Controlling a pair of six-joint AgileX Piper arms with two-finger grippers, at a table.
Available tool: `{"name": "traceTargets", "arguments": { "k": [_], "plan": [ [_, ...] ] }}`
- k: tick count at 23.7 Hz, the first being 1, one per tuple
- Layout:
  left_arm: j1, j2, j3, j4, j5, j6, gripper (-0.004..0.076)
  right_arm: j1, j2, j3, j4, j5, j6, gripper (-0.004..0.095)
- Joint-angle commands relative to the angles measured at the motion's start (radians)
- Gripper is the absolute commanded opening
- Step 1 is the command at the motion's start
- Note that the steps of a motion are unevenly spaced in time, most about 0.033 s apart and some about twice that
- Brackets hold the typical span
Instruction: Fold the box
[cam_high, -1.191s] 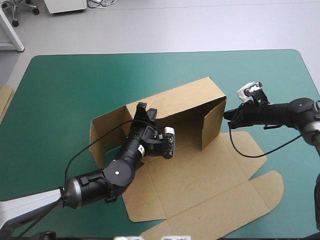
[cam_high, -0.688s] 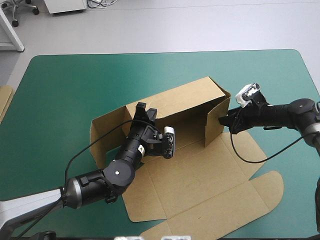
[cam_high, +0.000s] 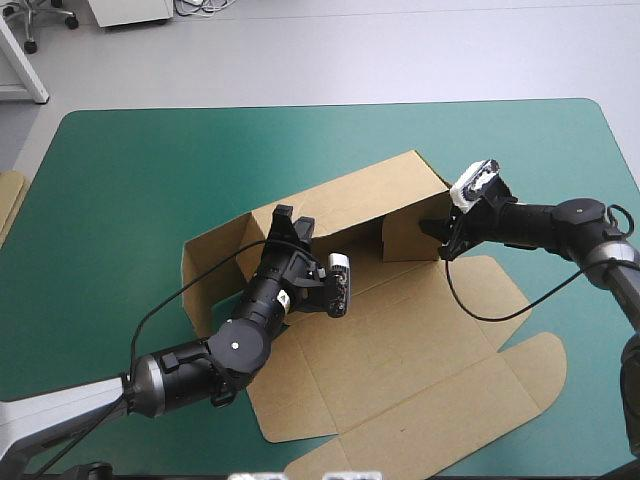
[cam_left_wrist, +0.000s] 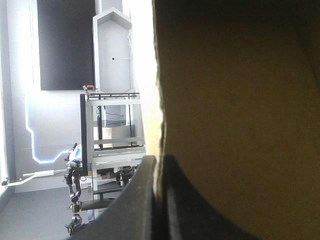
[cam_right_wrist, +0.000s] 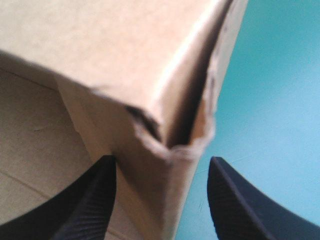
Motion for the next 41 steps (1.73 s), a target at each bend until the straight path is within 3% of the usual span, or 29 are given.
{"name": "traceTargets", "arguments": {
  "k": [1,6,9,16,19,23,30,41],
  "plan": [
    [-0.01,-0.031,-0.03,0.119,0.022,-0.012,-0.001,-0.003,-0.029,-0.024,0.122,-0.022,-0.055,0.0512],
    [-0.01,-0.031,-0.03,0.119,0.022,-0.012,-0.001,-0.003,-0.029,-0.024,0.153,-0.016,-0.053,0.0505],
    [-0.01,-0.031,-0.03,0.119,0.022,-0.012,-0.001,0.005,-0.029,-0.024,0.156,-0.015,-0.041,0.0436],
    [-0.01,-0.031,-0.03,0.119,0.024,-0.012,-0.001,0.08,-0.029,-0.024,0.141,-0.058,-0.041,0.0174],
    [-0.01,-0.031,-0.03,0.119,0.024,-0.004,-0.001,0.091,-0.029,-0.024,0.128,-0.081,-0.03,-0.0018],
    [-0.01,-0.031,-0.042,0.119,0.016,-0.004,0.0018,0.091,-0.029,-0.024,0.139,-0.069,-0.007,-0.0019],
    [-0.038,-0.031,-0.108,0.117,0.015,-0.012,0.0286,0.091,-0.029,-0.028,0.173,-0.084,0.086,-0.0019],
    [-0.127,-0.059,-0.108,0.117,0.066,-0.019,0.0321,0.091,-0.029,-0.035,0.173,-0.167,0.201,-0.0019]
  ]
}}
